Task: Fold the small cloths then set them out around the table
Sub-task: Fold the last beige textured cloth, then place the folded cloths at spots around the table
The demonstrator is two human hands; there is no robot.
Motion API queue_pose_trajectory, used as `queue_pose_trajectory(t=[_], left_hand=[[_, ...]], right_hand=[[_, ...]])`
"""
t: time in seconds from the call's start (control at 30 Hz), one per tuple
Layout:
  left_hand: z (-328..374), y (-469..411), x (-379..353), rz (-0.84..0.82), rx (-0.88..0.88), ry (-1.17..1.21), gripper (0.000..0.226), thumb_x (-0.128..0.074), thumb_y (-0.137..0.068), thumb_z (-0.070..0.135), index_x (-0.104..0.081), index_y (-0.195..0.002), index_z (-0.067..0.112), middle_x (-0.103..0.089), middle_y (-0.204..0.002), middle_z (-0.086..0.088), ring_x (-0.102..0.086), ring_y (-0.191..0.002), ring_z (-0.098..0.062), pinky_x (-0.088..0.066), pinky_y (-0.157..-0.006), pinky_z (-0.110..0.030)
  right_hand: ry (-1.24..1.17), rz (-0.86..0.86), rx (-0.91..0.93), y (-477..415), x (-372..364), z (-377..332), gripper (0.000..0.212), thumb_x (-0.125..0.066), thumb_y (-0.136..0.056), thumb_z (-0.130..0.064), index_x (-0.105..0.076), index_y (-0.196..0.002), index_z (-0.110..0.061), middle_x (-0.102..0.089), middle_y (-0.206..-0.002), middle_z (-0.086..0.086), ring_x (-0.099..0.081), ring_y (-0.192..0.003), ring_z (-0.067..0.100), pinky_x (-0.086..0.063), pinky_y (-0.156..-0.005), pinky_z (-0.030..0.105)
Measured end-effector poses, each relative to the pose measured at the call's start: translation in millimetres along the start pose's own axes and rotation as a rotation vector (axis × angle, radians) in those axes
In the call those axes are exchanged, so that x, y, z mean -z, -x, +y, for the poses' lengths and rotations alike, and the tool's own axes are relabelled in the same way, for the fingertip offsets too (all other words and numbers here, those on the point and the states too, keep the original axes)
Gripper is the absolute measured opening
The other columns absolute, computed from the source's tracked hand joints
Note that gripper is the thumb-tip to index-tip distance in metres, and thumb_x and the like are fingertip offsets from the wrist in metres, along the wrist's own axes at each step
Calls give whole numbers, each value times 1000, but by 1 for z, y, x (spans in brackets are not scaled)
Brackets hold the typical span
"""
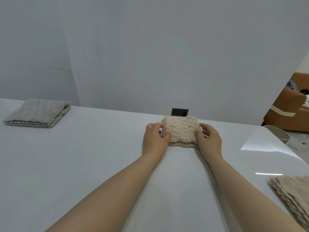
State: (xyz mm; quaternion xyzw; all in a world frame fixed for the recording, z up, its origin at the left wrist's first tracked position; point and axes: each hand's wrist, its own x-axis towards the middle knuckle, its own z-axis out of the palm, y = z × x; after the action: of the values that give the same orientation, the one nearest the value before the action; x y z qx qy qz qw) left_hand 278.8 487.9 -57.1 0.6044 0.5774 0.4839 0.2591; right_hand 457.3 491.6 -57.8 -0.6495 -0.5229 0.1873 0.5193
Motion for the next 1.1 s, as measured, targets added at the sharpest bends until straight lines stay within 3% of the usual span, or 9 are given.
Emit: queue_pose_trajectory(t=[0.27, 0.4, 0.6, 0.67, 0.77, 1.1], left_hand=[[-1, 63, 37, 21, 50, 75, 26, -64, -85, 22, -60, -110, 17, -58, -110, 3, -60, -93, -9, -50, -86, -26], [6, 111, 65, 7, 111, 83, 25, -65, -83, 22, -62, -108, 20, -60, -109, 6, -60, -92, -6, -51, -87, -28], [31, 190, 109, -44, 176, 124, 19, -63, -84, 19, -63, -103, 21, -63, -107, 7, -60, -92, -3, -46, -80, -15], [41, 216, 124, -45, 166, 140, 18, -63, -85, 17, -63, -102, 21, -64, -103, 8, -59, -90, -1, -44, -73, -7], [55, 256, 144, -29, 152, 173, 18, -64, -85, 14, -64, -101, 21, -66, -98, 10, -60, -87, 2, -43, -68, 0], [76, 361, 192, -22, 189, 224, 17, -64, -85, 16, -67, -99, 25, -68, -95, 13, -62, -79, 7, -45, -65, -3]], right_hand=[[-54, -30, -109, 51, 28, -18, 40, -61, -91, -26, -54, -128, -13, -57, -122, 1, -56, -102, 13, -40, -86, 26], [-39, -91, -164, 99, 51, -32, 41, -61, -91, -21, -51, -129, -13, -55, -116, 1, -51, -104, 12, -42, -93, 30], [-58, -209, -210, 179, 87, -65, 35, -60, -91, -21, -54, -126, -15, -56, -117, 0, -54, -107, 16, -41, -87, 29], [-74, -240, -196, 205, 101, -78, 33, -60, -92, -20, -55, -124, -16, -58, -117, 0, -57, -108, 18, -45, -86, 28], [-75, -265, -107, 245, 125, -99, 28, -60, -92, -17, -57, -120, -18, -60, -114, -1, -58, -101, 10, -43, -72, 16], [-91, -333, 18, 355, 165, -128, 20, -62, -89, -18, -63, -106, -29, -64, -105, -15, -62, -91, -3, -46, -64, 7]])
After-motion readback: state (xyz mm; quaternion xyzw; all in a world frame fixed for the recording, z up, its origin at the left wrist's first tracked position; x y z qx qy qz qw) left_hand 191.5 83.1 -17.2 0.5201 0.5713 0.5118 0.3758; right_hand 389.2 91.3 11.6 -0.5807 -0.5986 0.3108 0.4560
